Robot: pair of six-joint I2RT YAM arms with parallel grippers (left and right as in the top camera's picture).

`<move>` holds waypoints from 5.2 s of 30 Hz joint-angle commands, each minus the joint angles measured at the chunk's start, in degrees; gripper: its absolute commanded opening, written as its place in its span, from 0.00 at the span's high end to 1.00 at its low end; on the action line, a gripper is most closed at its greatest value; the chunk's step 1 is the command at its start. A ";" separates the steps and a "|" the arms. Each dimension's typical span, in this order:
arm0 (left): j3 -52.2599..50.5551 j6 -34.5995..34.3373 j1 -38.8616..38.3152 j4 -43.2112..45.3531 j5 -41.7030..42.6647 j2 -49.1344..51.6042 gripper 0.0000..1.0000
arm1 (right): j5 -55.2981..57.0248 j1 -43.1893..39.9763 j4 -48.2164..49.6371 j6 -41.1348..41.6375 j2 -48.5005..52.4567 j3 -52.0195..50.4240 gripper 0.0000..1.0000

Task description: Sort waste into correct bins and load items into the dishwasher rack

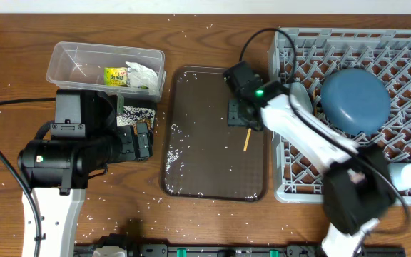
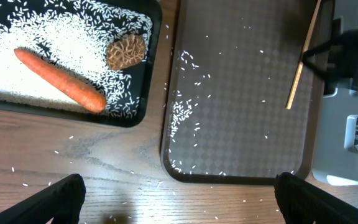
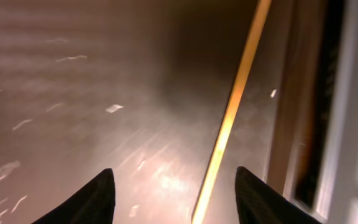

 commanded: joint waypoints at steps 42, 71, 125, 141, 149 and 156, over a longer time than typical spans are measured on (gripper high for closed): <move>0.13 -0.52 0.35 -0.17 0.26 0.02 0.02 | 11.61 -23.34 -11.28 -28.11 -13.90 5.97 0.99; 0.13 -0.50 0.35 -0.17 0.26 0.02 0.02 | -3.89 -22.36 -17.88 -28.81 -31.56 6.84 0.35; 0.13 -0.50 0.35 -0.17 0.26 0.02 0.02 | -18.16 -28.15 10.67 -45.40 -96.94 -52.41 0.01; 0.13 -0.50 0.35 -0.17 0.26 0.02 0.02 | -18.34 -28.17 23.50 -45.05 -110.97 -71.97 0.01; 0.13 -0.50 0.35 -0.17 0.26 0.02 0.02 | -18.27 -28.15 33.42 -45.07 -110.97 -77.40 0.01; 0.13 -0.50 0.35 -0.17 0.26 0.02 0.02 | -18.29 -28.13 41.59 -45.09 -110.95 -80.65 0.01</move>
